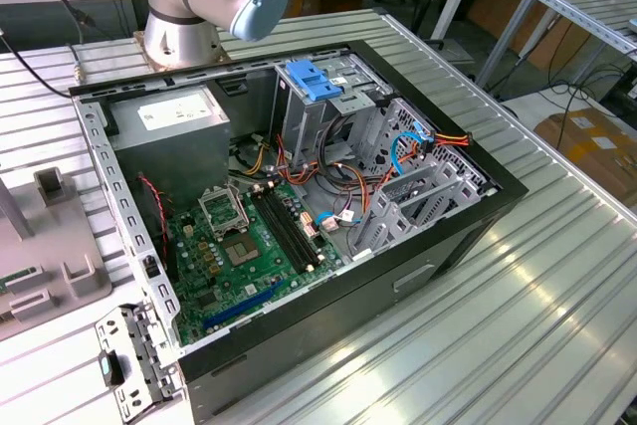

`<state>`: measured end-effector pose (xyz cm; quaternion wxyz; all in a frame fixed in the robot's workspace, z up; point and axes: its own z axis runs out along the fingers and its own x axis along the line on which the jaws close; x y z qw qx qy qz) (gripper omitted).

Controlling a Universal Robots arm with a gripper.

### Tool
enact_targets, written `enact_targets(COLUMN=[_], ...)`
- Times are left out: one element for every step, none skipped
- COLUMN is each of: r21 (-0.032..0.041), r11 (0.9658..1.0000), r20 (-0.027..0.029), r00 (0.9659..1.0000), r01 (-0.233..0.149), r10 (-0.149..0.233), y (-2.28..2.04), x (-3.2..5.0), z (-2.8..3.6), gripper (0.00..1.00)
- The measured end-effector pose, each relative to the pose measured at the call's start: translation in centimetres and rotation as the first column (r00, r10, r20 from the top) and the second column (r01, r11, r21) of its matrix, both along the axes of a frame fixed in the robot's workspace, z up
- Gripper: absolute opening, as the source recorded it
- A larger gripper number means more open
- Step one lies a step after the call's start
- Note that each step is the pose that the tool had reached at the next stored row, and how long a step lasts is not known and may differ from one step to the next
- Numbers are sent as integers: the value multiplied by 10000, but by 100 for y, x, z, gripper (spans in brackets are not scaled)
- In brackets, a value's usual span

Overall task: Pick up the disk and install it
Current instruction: 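Pick up the disk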

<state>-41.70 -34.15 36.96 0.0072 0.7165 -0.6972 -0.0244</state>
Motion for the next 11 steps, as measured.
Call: enact_targets(r21=[0,0,2,2,3,4,9,13,19,22,24], r11=[10000,10000,10000,10000,10000,10000,10000,10000,10000,10000,10000], r20=[0,0,1,0,0,0,1,1,0,1,0], r00=[10000,10000,10000,10000,10000,10000,10000,10000,10000,10000,10000], r01=[-1,0,0,0,0,0,0,1,1,4,25], r10=[1,0,0,0,0,0,0,-1,-1,-4,-25], y=[12,22,33,47,65,76,90,100,113,122,134], x=[0,0,-1,-1,-1,-1,-2,-2,-3,-3,-3], z=[-4,-7,-12,-15,-21,-25,-31,-35,-41,-46,-55], gripper=[54,54,54,54,54,54,54,54,54,54,54])
